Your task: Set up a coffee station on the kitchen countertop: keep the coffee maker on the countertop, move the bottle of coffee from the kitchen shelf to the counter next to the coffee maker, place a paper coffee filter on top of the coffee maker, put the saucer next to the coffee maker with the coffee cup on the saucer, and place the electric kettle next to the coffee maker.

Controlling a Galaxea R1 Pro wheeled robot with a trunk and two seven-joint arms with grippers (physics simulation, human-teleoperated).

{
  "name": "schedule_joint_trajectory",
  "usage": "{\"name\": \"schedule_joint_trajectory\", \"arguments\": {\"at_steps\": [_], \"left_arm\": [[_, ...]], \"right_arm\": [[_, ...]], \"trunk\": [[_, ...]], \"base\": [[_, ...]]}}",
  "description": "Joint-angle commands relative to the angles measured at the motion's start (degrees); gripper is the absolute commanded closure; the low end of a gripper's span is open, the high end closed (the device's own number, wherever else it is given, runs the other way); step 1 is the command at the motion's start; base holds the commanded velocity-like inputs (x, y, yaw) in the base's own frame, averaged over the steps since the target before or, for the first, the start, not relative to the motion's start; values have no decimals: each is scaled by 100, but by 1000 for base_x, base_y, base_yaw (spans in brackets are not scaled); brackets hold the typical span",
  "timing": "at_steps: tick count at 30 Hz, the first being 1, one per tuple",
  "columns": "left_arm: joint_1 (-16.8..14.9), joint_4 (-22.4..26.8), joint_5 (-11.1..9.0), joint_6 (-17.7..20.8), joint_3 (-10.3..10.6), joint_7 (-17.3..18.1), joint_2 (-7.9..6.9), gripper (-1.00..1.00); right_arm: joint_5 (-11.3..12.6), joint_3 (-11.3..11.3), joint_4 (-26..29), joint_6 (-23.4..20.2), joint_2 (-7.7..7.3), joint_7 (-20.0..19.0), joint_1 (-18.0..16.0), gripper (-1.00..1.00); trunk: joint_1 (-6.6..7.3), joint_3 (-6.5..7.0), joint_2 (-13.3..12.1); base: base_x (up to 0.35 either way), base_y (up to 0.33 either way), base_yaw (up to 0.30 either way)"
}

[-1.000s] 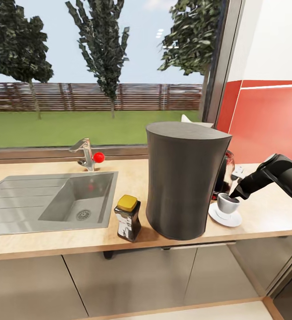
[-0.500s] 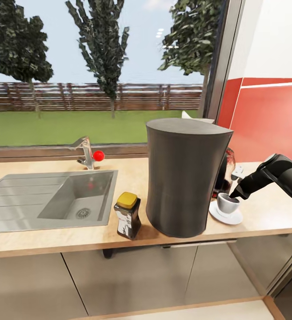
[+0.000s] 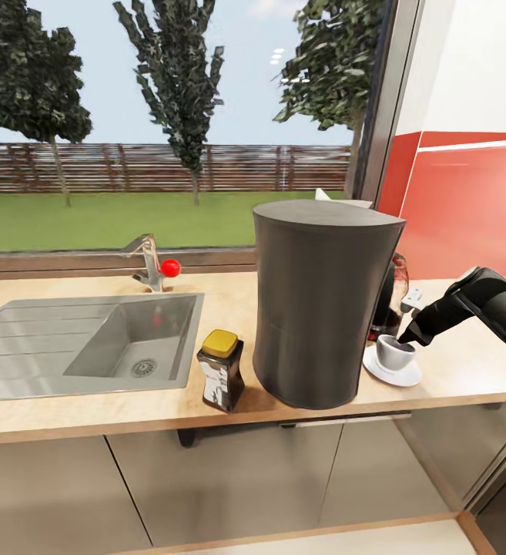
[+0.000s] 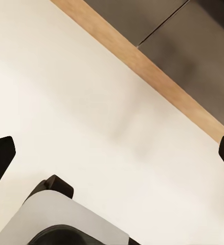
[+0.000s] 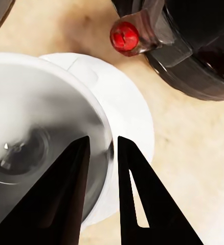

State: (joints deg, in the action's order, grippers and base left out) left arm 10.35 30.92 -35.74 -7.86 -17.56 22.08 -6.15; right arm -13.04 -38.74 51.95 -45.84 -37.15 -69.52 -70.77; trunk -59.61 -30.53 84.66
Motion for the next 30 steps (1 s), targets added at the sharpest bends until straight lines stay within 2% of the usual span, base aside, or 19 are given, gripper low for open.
{"name": "schedule_joint_trajectory", "arguments": {"at_steps": [1,7,11,30], "left_arm": [[1,2,-47,9,-2,34,0,-100],[1,2,-47,10,-2,41,0,-100],[2,2,-47,9,-2,42,0,-100],[2,2,-47,12,2,50,0,-100]], "right_arm": [[-30,-10,8,-43,-3,-44,-7,100],[-37,-10,8,-46,-3,-36,-7,100],[-40,-10,8,-45,-3,-35,-7,100],[-41,-10,8,-43,-3,-35,-7,100]], "trunk": [[0,-5,3],[0,-5,3],[-88,-77,164],[-88,-77,164]], "base": [[0,0,0],[0,0,0],[0,0,0],[0,0,0]]}}
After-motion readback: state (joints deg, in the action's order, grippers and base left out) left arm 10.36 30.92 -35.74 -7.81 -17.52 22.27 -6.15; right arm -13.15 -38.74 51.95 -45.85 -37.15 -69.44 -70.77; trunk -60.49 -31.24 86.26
